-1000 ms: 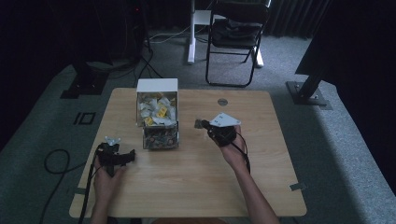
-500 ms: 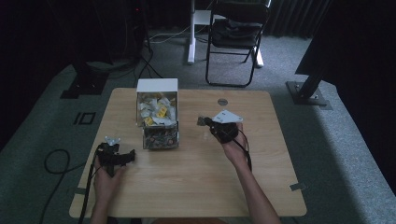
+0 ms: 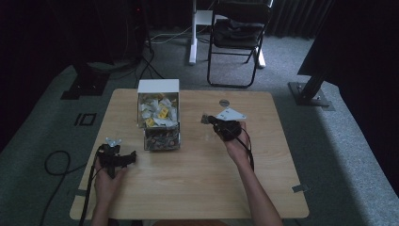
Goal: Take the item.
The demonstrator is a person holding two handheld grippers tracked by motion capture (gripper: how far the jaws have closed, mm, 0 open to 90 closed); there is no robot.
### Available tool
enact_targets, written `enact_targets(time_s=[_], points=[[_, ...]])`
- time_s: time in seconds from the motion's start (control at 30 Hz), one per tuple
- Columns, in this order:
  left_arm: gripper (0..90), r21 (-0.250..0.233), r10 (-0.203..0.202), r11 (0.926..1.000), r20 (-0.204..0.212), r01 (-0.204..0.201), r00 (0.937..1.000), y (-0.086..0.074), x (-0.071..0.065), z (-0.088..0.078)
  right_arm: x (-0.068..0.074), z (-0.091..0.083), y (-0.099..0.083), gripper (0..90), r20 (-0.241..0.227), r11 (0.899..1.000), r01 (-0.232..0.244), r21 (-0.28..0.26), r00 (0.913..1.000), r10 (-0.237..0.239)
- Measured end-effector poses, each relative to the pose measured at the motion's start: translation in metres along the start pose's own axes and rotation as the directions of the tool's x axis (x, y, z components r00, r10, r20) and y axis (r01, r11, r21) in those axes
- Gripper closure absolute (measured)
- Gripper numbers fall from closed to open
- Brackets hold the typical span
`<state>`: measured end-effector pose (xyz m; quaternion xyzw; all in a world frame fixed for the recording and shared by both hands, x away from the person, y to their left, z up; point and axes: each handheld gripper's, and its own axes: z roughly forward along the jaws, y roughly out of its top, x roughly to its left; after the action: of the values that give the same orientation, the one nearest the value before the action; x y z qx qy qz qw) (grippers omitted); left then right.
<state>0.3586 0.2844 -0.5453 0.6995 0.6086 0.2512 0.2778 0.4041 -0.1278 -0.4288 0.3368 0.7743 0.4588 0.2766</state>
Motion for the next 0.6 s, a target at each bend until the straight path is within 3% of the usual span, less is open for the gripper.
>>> enact_targets(time_s=[0.6], points=[[5.6, 0.000, 0.000, 1.0000, 0.000, 0.000, 1.0000, 0.0000, 0.0000, 0.0000, -0.0096, 0.0089, -0.0042, 90.0, 0.020, 0.999, -0.025, 0.021, 0.9995, 0.025]])
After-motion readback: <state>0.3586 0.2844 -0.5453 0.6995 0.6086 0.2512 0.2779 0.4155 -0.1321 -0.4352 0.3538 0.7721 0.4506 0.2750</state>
